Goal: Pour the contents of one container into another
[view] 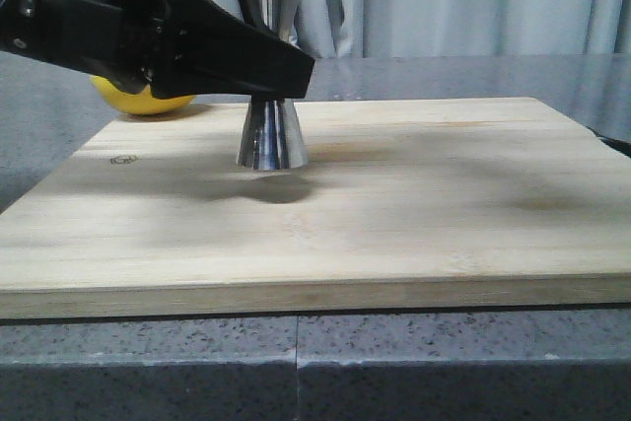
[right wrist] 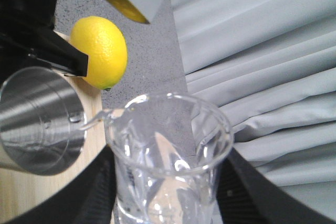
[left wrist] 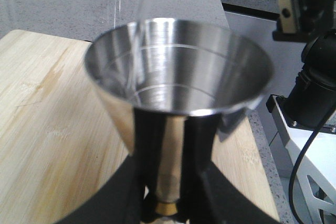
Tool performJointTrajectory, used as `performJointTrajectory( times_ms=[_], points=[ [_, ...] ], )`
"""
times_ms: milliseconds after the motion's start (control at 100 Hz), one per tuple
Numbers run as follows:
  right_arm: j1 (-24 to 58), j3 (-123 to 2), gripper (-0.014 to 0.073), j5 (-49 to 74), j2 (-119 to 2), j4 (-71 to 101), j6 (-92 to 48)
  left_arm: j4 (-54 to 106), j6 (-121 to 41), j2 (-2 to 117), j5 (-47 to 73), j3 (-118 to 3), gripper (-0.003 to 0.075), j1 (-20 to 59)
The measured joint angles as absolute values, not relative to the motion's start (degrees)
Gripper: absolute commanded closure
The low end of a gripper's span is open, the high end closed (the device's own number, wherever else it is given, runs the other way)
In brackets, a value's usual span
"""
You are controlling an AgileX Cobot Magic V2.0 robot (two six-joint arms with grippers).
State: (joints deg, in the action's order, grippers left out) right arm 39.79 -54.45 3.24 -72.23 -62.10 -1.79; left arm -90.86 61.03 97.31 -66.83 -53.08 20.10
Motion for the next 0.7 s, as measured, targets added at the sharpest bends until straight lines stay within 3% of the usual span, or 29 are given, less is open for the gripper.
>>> performJointTrajectory(
  times_ms=[700],
  points=[
    [41.6, -54.4, 0.0452, 3.1, -72.2, -64.9, -1.8, -90.9, 61.0, 97.3, -66.8, -53.1, 0.0722, 20.1]
  ],
)
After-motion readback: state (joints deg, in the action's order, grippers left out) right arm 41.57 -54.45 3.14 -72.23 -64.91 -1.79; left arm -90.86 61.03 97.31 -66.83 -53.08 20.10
